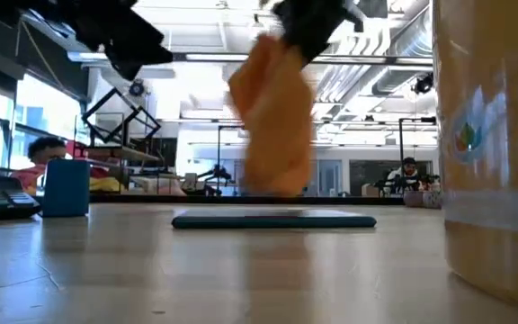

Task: Apply microfiber cloth
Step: Wipe the back of the blue phone with the orange microfiber cloth

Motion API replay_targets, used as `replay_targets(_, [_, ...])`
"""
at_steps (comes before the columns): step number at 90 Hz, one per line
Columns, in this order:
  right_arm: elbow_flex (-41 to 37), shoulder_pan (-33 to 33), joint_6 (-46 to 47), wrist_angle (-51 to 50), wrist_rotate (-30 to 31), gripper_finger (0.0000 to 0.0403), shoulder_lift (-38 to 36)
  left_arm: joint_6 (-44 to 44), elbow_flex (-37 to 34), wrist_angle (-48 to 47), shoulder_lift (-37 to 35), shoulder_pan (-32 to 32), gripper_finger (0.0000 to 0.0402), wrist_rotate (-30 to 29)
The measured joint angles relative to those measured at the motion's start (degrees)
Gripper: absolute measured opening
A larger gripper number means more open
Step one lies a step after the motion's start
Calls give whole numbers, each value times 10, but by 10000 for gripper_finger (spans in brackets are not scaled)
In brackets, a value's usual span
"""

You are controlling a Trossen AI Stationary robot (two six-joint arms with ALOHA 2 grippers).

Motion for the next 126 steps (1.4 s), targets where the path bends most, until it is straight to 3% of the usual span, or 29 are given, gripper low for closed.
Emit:
replay_targets(11, [-2,-1,72,-58,-32,0,-17,-3,-25,66,43,-24,147,-17])
replay_targets(22, [-19,-1,81,-30,-87,0,-1,-17,-25,112,113,-38,147,-28])
replay_targets(36, [-97,-1,68,87,-143,0,36,-36,-25,145,214,-39,147,-87])
replay_targets(61, [-185,-2,59,350,-173,0,113,-71,-15,151,342,-3,147,-170])
replay_targets(92, [-162,-5,40,570,-144,0,217,-78,25,168,436,50,147,-92])
replay_targets(104, [-160,-9,26,553,-147,0,220,-99,28,154,445,59,147,-70])
replay_targets(126, [-158,-12,13,374,-97,0,200,-109,27,120,430,58,147,-49])
